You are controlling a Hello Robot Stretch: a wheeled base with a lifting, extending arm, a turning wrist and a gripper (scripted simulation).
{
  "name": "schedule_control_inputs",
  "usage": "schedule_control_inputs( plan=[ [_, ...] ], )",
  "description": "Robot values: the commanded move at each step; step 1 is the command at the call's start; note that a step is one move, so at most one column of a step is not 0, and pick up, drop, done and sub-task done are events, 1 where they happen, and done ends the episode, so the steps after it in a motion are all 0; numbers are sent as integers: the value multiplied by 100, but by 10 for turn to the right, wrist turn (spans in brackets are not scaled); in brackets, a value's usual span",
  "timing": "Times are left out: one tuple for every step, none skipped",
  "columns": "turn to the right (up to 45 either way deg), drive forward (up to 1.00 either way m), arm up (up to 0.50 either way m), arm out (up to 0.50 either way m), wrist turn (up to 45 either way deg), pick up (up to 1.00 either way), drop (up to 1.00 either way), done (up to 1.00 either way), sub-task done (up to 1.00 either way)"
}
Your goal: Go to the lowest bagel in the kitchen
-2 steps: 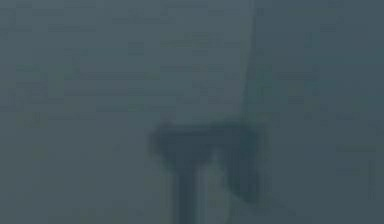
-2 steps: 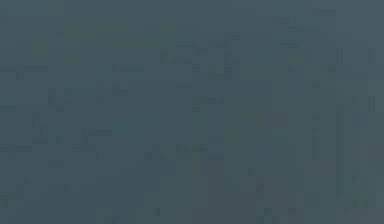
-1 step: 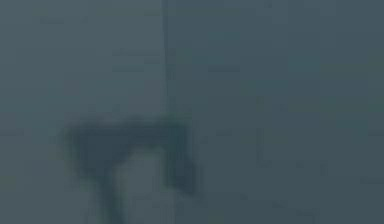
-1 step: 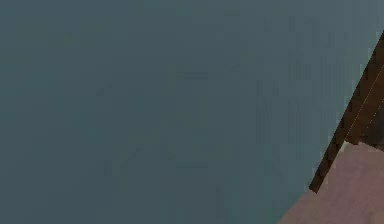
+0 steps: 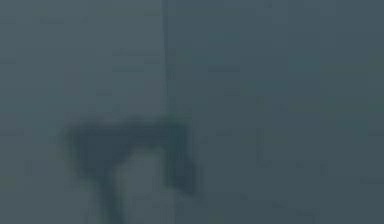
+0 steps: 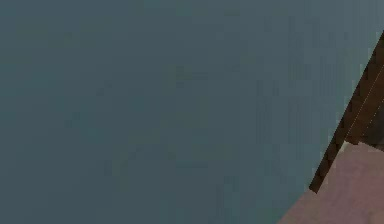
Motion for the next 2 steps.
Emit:
schedule_control_inputs(
  plan=[
    [-420, 0, 0, 0, 0, 0, 0, 0, 0],
    [-90, 0, 0, 0, 0, 0, 0, 0, 0]
  ],
)
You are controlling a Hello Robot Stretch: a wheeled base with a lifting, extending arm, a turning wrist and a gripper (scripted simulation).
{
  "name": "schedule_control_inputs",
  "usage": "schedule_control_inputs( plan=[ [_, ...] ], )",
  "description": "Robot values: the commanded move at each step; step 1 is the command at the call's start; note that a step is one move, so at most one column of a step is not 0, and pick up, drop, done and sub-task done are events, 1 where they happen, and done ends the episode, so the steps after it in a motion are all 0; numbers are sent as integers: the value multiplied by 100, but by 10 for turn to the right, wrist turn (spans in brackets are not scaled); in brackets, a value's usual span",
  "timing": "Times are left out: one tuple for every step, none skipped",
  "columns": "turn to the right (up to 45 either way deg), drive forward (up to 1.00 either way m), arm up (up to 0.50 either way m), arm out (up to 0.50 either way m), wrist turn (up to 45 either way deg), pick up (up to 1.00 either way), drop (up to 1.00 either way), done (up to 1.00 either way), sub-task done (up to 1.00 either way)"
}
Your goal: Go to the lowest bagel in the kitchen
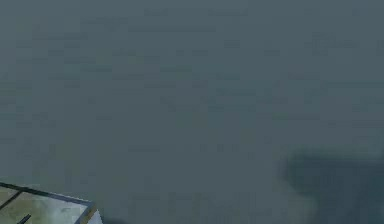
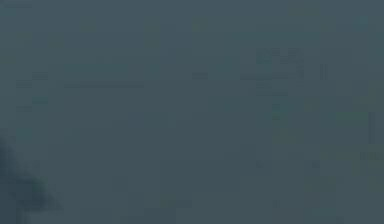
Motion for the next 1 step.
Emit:
schedule_control_inputs(
  plan=[
    [0, 20, 0, 0, 0, 0, 0, 0, 0]
  ],
)
